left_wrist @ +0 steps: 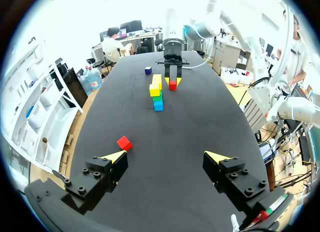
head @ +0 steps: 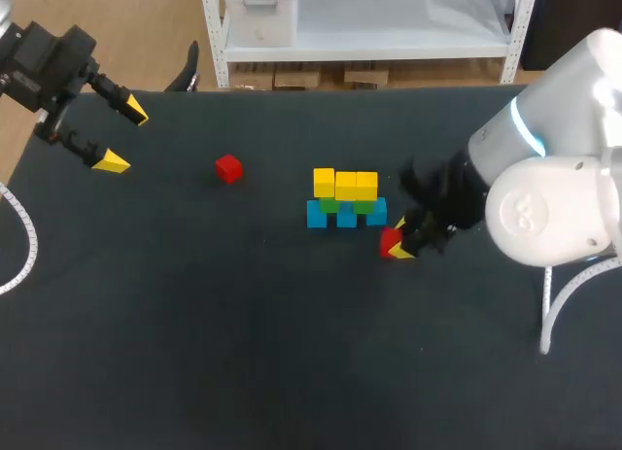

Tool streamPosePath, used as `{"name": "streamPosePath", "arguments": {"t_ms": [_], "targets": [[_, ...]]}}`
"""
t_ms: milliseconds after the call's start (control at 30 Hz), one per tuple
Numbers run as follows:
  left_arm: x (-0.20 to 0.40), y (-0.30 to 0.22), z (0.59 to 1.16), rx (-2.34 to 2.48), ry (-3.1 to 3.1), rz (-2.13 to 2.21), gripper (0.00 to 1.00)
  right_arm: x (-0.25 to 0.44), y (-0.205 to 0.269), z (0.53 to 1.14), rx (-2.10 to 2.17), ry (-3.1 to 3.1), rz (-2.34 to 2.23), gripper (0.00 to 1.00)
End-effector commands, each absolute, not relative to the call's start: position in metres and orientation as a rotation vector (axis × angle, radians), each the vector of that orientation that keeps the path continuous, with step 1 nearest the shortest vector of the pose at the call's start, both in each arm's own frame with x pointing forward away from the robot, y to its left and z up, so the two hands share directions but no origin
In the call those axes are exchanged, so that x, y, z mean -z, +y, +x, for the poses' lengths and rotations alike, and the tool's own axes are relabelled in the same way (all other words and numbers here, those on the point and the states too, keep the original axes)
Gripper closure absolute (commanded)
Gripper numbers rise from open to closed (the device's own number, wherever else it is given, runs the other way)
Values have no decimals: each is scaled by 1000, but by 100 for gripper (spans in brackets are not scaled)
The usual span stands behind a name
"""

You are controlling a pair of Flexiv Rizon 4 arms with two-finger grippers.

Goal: Place the blue cubes, place green cubes on the blue cubes, place the yellow cubes on the green cubes, then place the red cubes on the yellow cubes, and place purple cube on the red cubes.

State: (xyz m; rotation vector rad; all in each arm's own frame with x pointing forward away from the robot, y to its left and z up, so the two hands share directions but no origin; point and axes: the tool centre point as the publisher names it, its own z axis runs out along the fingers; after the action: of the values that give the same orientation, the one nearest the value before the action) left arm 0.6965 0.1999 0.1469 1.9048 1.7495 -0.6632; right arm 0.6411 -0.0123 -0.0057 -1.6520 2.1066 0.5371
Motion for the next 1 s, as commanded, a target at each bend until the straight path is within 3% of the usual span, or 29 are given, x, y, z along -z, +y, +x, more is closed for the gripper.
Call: {"name": "streamPosePath", "arguments": {"t_ms": [33,533,1000], "targets": [[-147,200,698,664,1747,1908,0,-16,-31,640,-527,2123,-1655,100],[-147,200,698,664,1747,1908,0,-79,-60,685,-461,2107,-1667,100],[-147,200,698,664,1747,1908,0,-107,-24,707,-449,1963,-1782,100]]}}
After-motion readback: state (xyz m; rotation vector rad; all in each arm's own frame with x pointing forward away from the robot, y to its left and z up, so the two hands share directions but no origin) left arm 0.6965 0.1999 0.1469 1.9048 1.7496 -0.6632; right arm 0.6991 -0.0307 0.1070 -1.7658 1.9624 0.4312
